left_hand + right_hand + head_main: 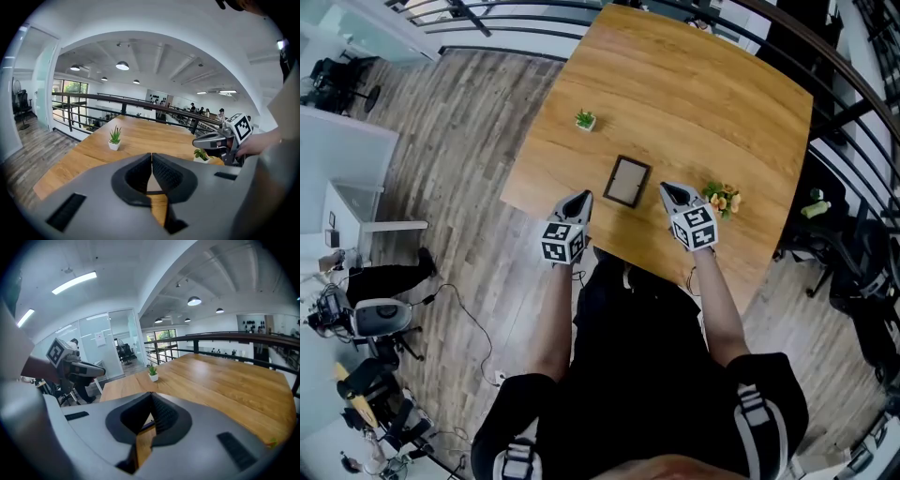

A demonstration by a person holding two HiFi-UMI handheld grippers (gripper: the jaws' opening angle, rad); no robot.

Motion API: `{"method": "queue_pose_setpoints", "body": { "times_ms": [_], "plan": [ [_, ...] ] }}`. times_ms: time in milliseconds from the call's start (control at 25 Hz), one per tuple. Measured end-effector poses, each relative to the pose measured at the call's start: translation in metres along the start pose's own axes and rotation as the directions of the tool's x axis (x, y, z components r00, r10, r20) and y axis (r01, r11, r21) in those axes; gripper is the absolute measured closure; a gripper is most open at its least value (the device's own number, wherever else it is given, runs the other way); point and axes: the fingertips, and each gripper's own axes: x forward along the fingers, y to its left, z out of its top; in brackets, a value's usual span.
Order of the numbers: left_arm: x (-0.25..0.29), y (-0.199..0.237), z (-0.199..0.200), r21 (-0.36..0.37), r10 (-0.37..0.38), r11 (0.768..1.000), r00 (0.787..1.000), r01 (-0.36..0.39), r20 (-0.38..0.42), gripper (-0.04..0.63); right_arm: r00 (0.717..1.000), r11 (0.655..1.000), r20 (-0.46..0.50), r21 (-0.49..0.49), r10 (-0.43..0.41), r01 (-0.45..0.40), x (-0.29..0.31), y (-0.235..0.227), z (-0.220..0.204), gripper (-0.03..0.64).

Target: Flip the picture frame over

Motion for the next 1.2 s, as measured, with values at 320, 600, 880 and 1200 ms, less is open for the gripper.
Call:
{"method": "queue_pose_setpoints", "body": {
  "times_ms": [320, 600, 880, 1200],
  "plan": [
    [0.021, 0.012, -0.028, -0.023, -0.029, 0.999, 0.997, 0.027, -0.067, 0.574, 1.0, 1.0, -0.022, 0.022, -0.021, 0.021, 0.01, -0.003, -0.011, 0.609],
    [0.052, 0.015, -0.067, -0.044, -0.081, 0.996, 0.986, 0.075, -0.144, 0.572, 0.997, 0.998, -0.067, 0.042, -0.035, 0.038, 0.023, -0.004, -0.034, 0.609],
    [0.08, 0.021, -0.094, -0.059, -0.13, 0.991, 0.968, 0.12, -0.216, 0.572, 0.993, 0.996, -0.112, 0.064, -0.049, 0.057, 0.036, -0.01, -0.052, 0.609],
    [0.107, 0.031, -0.121, -0.075, -0.139, 0.99, 0.944, 0.123, -0.298, 0.541, 0.985, 0.992, -0.156, 0.091, -0.069, 0.084, 0.039, -0.017, -0.069, 0.609]
  ]
}}
